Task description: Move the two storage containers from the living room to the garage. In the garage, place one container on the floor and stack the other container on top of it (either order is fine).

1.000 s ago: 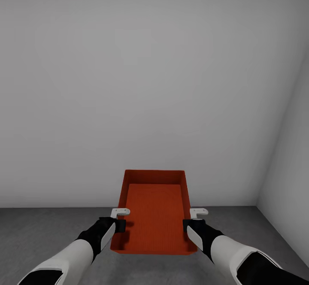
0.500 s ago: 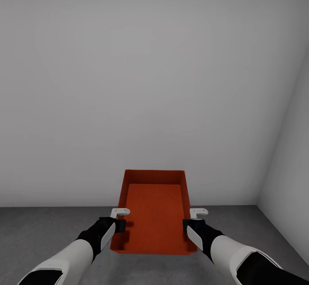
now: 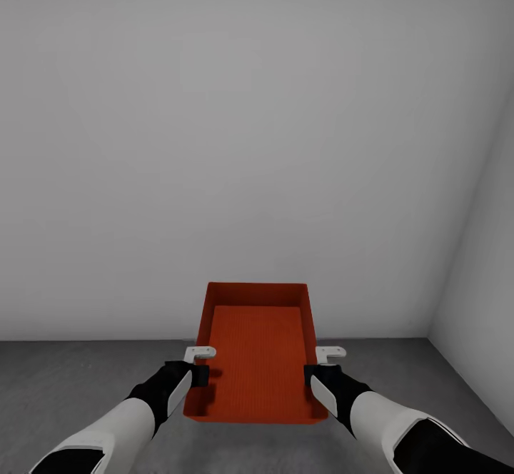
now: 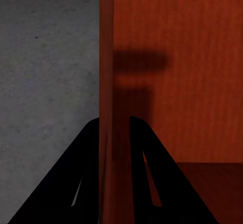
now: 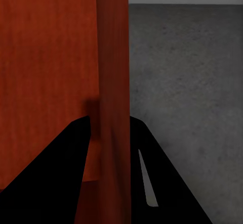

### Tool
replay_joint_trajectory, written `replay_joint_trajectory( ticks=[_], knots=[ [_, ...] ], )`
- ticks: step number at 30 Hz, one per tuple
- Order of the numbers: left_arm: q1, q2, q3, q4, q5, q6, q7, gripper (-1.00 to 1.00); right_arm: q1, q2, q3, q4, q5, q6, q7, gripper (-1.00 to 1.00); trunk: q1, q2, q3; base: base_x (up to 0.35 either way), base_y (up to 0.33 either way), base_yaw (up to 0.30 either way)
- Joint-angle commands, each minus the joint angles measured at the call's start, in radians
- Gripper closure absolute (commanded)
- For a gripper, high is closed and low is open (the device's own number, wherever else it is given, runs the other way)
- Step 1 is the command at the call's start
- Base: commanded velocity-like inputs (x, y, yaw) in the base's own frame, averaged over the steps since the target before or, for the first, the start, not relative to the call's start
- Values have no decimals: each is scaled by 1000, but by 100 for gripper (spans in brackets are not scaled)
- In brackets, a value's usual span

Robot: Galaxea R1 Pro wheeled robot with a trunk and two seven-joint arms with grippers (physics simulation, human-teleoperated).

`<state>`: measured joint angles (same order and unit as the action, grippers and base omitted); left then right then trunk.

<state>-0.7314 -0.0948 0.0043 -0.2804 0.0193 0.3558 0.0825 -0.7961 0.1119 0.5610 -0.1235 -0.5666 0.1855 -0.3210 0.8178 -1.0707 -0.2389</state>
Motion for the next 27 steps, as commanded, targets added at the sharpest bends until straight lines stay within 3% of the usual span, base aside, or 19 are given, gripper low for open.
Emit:
replay_joint_trajectory(
  ticks=[1, 27],
  knots=[
    [0, -11, 0, 0, -1, 6, 10, 100, -1, 0, 14, -2, 24, 7, -9, 100, 4, -8, -6, 0, 0, 0],
    [0, -11, 0, -1, -1, 6, 10, 100, -1, -1, 14, -2, 25, 6, -9, 100, 104, -190, -130, 0, 0, 0]
  ],
)
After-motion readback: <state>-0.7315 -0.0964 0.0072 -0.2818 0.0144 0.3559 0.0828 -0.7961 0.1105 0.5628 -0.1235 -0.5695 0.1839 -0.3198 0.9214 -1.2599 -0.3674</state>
